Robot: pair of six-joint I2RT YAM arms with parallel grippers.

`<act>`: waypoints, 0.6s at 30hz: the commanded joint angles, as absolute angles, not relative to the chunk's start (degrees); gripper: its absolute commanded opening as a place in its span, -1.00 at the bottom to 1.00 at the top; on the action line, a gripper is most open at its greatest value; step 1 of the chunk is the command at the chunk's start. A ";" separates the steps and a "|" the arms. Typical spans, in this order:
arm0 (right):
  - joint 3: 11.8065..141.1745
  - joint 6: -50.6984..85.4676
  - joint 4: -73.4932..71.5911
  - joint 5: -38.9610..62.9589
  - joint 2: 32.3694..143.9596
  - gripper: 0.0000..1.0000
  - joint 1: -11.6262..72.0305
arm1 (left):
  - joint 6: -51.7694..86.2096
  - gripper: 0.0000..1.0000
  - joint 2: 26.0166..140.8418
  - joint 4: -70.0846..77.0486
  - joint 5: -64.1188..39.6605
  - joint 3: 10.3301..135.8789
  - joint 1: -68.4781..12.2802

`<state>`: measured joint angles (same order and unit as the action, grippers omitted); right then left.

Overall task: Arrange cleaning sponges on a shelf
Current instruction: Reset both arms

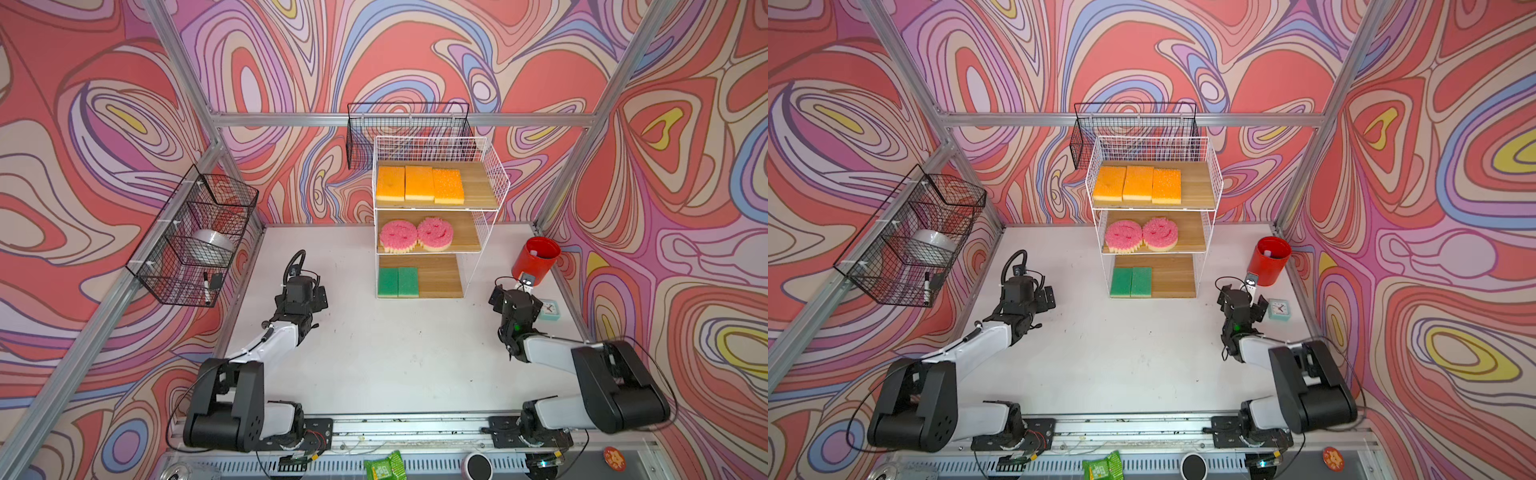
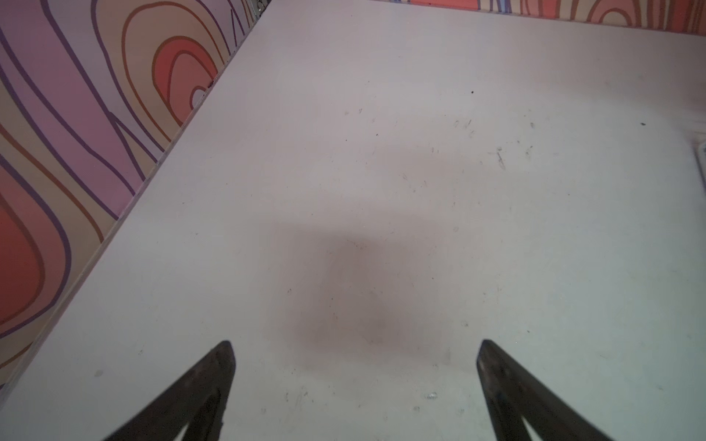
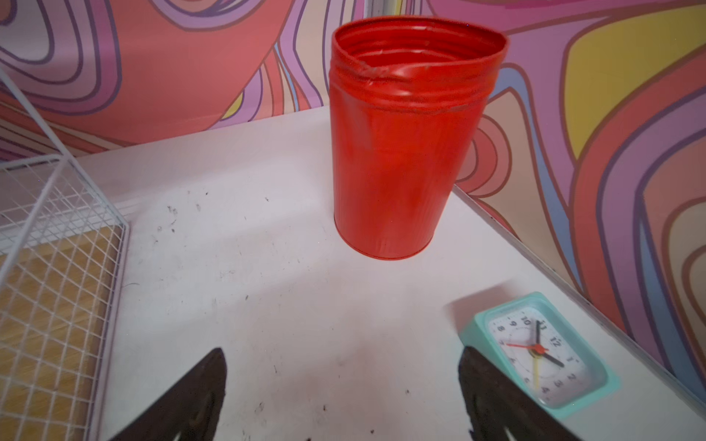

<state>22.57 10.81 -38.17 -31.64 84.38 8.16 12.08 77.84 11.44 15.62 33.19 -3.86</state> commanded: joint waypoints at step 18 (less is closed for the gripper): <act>13.30 -0.99 -84.70 -13.28 101.02 0.97 4.85 | -0.16 1.00 87.99 56.73 4.62 18.32 -2.14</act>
<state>11.46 1.08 -77.58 -17.08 99.96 4.91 3.01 87.09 46.54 6.70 17.17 -1.28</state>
